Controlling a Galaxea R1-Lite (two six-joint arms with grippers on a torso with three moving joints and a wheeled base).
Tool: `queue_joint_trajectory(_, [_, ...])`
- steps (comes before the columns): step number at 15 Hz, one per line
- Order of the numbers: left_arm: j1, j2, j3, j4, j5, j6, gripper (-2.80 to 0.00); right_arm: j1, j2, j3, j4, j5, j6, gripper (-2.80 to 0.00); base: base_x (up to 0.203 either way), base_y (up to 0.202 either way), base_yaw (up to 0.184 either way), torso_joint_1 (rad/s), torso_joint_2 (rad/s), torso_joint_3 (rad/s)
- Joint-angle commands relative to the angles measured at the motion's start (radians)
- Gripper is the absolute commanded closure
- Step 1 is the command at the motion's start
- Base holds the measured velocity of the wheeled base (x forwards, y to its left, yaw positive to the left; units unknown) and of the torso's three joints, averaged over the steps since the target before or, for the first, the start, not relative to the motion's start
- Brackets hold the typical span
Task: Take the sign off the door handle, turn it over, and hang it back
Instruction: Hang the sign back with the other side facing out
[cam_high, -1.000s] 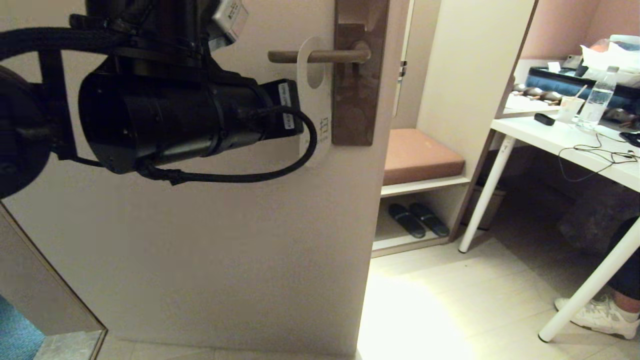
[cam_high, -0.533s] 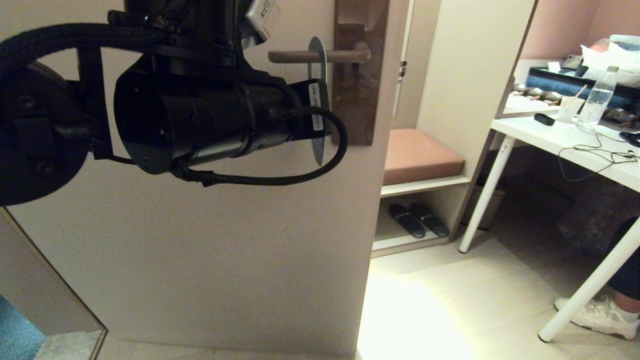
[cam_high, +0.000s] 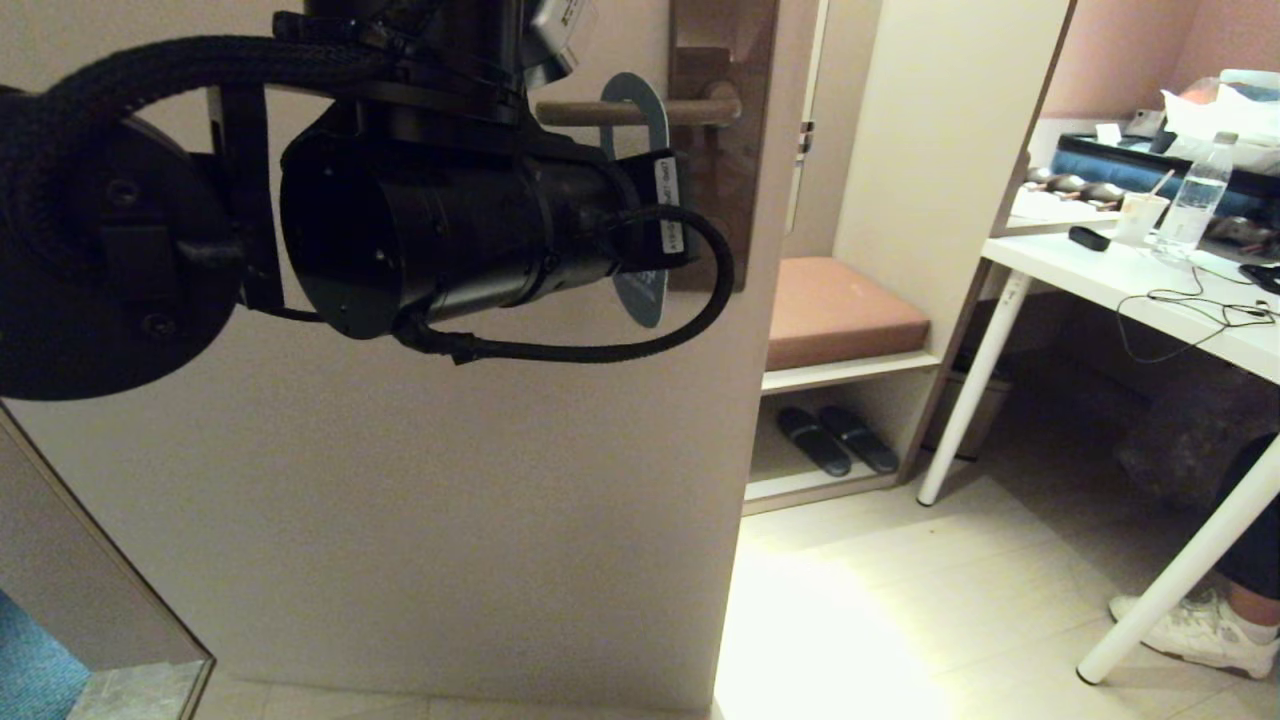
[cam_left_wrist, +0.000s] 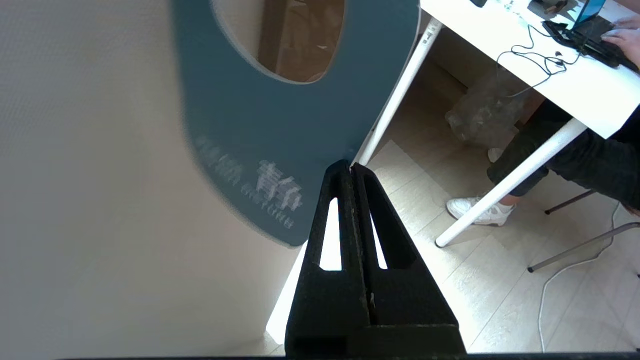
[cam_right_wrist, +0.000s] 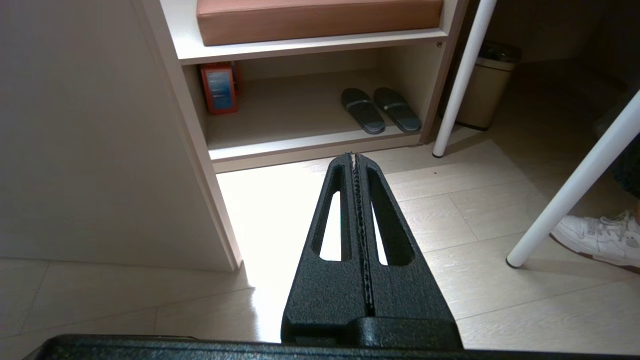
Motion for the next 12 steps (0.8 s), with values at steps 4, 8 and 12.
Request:
queue_joint_trajectory(4, [-0.001, 0.041, -0.038, 0.003, 0.008, 0.0, 0.0, 0.0, 0.0, 0.0, 0.001, 0.001, 0.0, 0.0, 0.0, 0.0, 0.0, 0.0, 0.0, 0.0])
queue_joint_trajectory(8, [0.001, 0.039, -0.037, 0.013, 0.04, 0.005, 0.0, 0.0, 0.0, 0.0, 0.001, -0.001, 0.0, 0.0, 0.0, 0.0, 0.0, 0.0, 0.0, 0.0])
queue_joint_trajectory(12, [0.016, 0.033, -0.038, 0.046, 0.069, 0.006, 0.0, 0.0, 0.0, 0.0, 0.001, 0.001, 0.0, 0.0, 0.0, 0.0, 0.0, 0.0, 0.0, 0.0])
